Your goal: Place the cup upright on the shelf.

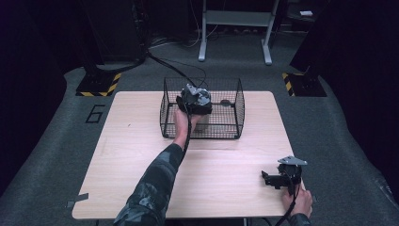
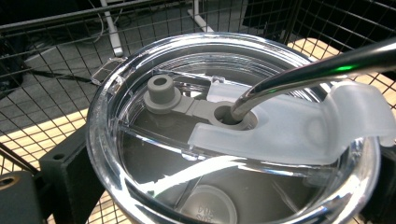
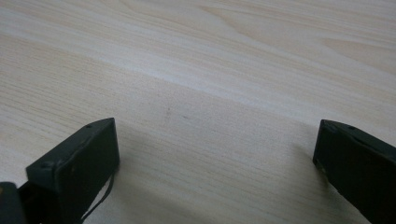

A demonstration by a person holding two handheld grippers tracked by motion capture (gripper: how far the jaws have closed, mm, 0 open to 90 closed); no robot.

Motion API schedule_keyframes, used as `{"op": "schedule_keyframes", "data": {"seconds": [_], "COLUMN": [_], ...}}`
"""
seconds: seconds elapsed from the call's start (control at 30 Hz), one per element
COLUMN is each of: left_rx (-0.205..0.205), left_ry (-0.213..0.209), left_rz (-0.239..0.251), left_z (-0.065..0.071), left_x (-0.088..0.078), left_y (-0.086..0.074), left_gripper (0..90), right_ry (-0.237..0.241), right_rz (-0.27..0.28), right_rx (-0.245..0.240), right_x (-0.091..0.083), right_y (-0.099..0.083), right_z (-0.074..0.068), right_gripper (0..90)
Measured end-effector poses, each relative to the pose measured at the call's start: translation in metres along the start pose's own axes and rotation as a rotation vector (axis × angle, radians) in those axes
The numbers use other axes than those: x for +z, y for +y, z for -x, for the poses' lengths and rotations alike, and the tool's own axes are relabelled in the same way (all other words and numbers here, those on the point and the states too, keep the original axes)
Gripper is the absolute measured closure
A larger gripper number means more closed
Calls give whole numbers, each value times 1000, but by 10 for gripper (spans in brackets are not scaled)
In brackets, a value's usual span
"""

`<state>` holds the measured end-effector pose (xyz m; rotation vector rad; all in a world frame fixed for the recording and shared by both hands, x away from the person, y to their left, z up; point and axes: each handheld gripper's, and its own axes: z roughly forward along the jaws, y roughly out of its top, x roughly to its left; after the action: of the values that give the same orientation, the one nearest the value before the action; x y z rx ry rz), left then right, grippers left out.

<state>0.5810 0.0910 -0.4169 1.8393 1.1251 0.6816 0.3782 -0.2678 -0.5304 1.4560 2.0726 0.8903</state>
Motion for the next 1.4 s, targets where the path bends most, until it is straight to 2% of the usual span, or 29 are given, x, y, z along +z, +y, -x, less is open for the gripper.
{"op": "schedule_keyframes", "data": {"seconds": [0.37,0.5,0.63,0.7,0.73,0.8,0.87,1.0,1.2,1.4], "left_rx": [1,2,27,49,46,63,60,71,107,129], "left_ry": [-15,-36,-47,-52,-53,-58,-46,-68,-100,-115], "left_rz": [-21,-36,-47,-69,-71,-96,-81,-86,-120,-126], "left_z": [-3,-5,-5,-5,-4,-7,-8,-9,-12,-17], "left_x": [-2,-4,-10,-14,-15,-20,-28,-41,-64,-89], "left_y": [3,4,8,11,11,12,13,15,18,16], "left_gripper": [37,32,0,0,0,0,0,0,1,1], "right_ry": [4,3,3,-1,1,-1,-1,-1,-1,-1], "right_rz": [2,1,1,0,0,0,0,0,0,0], "right_rx": [9,6,4,1,1,1,1,1,1,0], "right_x": [0,0,0,0,0,0,0,0,0,0], "right_y": [0,0,0,0,0,0,0,0,0,0], "right_z": [-1,0,0,0,0,0,0,0,0,0], "right_gripper": [0,0,0,0,0,0,0,0,0,0]}}
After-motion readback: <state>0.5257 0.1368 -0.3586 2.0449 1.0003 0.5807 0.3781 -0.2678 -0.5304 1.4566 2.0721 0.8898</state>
